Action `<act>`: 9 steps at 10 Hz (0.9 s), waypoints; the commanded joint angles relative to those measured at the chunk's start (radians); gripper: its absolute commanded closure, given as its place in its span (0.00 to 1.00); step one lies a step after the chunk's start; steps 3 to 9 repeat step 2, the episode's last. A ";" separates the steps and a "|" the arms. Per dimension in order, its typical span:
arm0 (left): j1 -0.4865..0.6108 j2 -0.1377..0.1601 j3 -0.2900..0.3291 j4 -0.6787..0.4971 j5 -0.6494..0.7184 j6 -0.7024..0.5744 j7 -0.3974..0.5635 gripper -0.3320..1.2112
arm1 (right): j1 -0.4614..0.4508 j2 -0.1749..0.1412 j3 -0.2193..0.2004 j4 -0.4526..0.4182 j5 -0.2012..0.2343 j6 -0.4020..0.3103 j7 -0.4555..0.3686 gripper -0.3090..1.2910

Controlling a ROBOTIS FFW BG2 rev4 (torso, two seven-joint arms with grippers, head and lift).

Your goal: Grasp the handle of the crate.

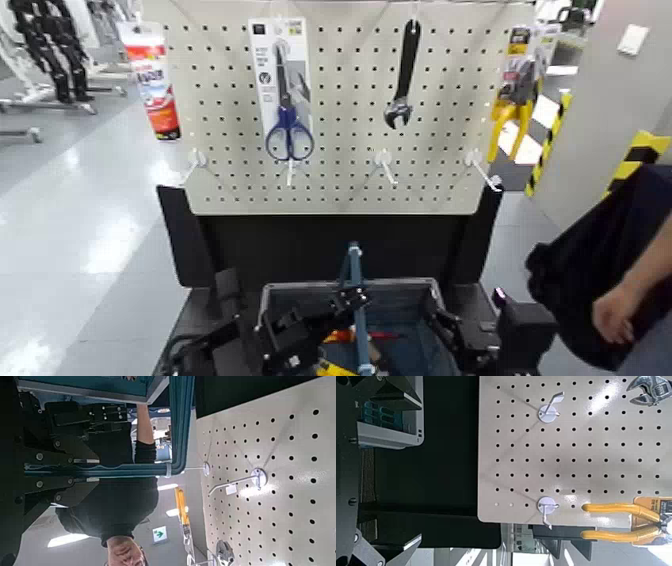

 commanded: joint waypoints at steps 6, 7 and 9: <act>0.003 -0.003 -0.008 0.005 0.013 -0.002 -0.003 0.96 | 0.000 0.001 -0.001 0.001 0.016 -0.009 0.006 0.28; 0.003 -0.003 -0.008 0.005 0.013 -0.002 -0.003 0.96 | 0.000 0.001 -0.001 0.001 0.016 -0.009 0.006 0.28; 0.003 -0.003 -0.008 0.005 0.013 -0.002 -0.003 0.96 | 0.000 0.001 -0.001 0.001 0.016 -0.009 0.006 0.28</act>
